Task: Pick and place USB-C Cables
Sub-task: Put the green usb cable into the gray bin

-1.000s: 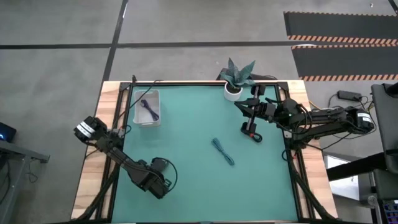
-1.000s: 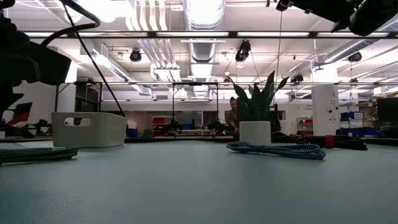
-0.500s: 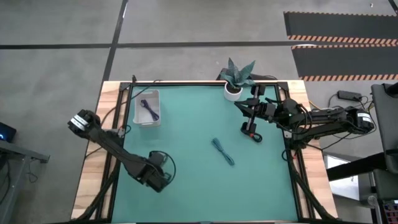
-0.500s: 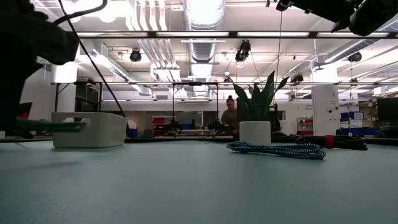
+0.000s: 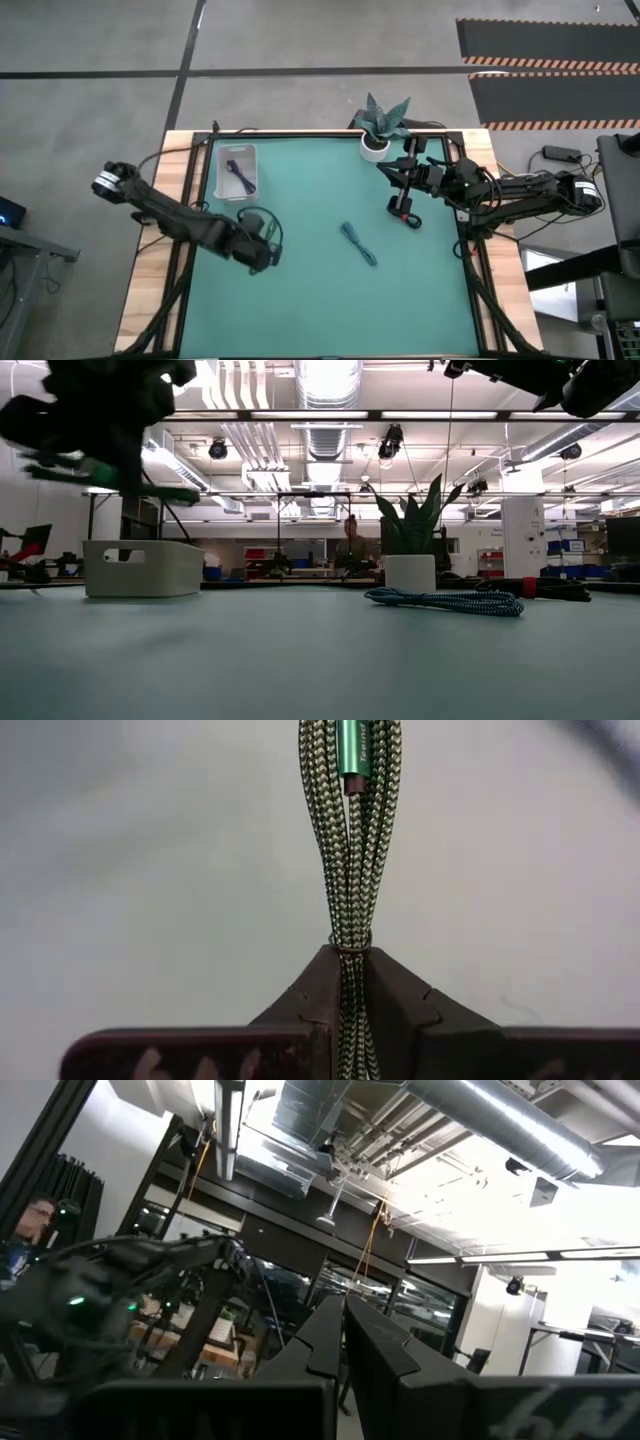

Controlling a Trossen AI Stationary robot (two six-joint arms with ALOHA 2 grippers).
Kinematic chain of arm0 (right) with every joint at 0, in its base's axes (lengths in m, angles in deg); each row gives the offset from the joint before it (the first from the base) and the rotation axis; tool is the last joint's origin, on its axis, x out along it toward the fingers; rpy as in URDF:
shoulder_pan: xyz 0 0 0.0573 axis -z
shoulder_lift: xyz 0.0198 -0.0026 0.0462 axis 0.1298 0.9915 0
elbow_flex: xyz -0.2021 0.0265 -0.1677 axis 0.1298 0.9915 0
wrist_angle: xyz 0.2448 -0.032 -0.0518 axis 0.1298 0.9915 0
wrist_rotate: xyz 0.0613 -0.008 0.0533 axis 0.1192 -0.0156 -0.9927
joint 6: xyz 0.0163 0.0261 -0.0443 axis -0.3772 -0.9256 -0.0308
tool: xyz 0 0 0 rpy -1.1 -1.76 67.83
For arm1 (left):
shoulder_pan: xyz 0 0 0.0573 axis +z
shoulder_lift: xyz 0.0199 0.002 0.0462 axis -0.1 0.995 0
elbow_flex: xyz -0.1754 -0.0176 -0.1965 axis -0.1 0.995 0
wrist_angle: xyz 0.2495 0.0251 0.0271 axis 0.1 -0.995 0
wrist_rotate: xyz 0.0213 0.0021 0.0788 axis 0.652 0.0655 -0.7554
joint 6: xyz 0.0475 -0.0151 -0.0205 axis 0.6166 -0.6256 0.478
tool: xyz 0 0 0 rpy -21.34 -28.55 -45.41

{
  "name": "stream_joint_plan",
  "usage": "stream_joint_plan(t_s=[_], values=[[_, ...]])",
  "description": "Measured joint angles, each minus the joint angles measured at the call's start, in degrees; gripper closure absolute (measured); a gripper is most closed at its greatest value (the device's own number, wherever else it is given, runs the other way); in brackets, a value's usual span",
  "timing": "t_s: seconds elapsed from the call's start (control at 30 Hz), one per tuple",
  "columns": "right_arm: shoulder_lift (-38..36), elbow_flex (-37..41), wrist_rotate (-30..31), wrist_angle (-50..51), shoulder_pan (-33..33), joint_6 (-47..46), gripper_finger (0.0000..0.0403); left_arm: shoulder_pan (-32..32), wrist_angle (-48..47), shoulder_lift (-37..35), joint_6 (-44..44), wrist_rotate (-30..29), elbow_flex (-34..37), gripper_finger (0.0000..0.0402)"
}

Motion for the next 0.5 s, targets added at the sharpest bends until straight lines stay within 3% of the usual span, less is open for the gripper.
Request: stream_joint_plan(t_s=[0.5], values=[[-0.04, 0.0, 0.04, 0.0, 0.0, 0.39, 0.0394, 18.39, -6.97, -13.46, 9.03, -4.42, 0.21, 0.0377]])
